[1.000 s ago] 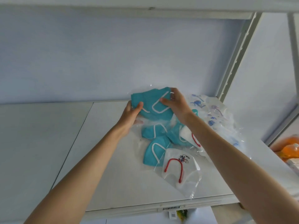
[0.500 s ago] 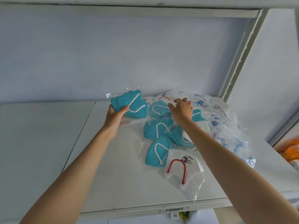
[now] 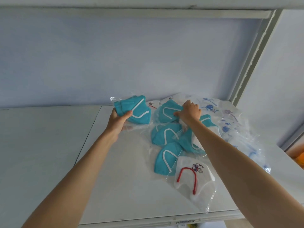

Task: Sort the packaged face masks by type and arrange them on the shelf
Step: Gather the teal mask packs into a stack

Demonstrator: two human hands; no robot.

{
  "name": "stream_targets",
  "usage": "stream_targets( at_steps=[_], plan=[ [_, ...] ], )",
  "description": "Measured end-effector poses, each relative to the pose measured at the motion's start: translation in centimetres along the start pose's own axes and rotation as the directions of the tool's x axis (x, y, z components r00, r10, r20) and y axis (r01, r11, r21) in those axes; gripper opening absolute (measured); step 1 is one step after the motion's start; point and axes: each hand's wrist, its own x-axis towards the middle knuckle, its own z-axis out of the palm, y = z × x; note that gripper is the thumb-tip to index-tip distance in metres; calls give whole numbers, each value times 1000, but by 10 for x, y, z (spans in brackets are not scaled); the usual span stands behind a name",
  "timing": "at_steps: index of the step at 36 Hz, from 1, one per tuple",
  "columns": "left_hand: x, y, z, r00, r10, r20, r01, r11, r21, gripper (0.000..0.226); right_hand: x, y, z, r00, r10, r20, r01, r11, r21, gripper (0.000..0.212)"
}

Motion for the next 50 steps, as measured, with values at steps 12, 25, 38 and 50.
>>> stream_targets(
  at_steps=[12,25,38,50],
  plan=[
    [3,4,15,993,-8,115,4,999,33,31,-8,-3,-79,983,-180,18,53,384,922,39],
    [-11,2,34,979,-17,202,35,996,-83,24,-31,-26,-35,878,-412,244,166,741,651,53],
    [-2,-1,-2,993,-63,104,66,998,-26,34,3,-9,-15,985,-146,95,145,989,17,55],
    [5,-1,-6,995,-77,57,76,997,15,33,14,0,7,983,-88,160,115,978,-172,71]
  ],
)
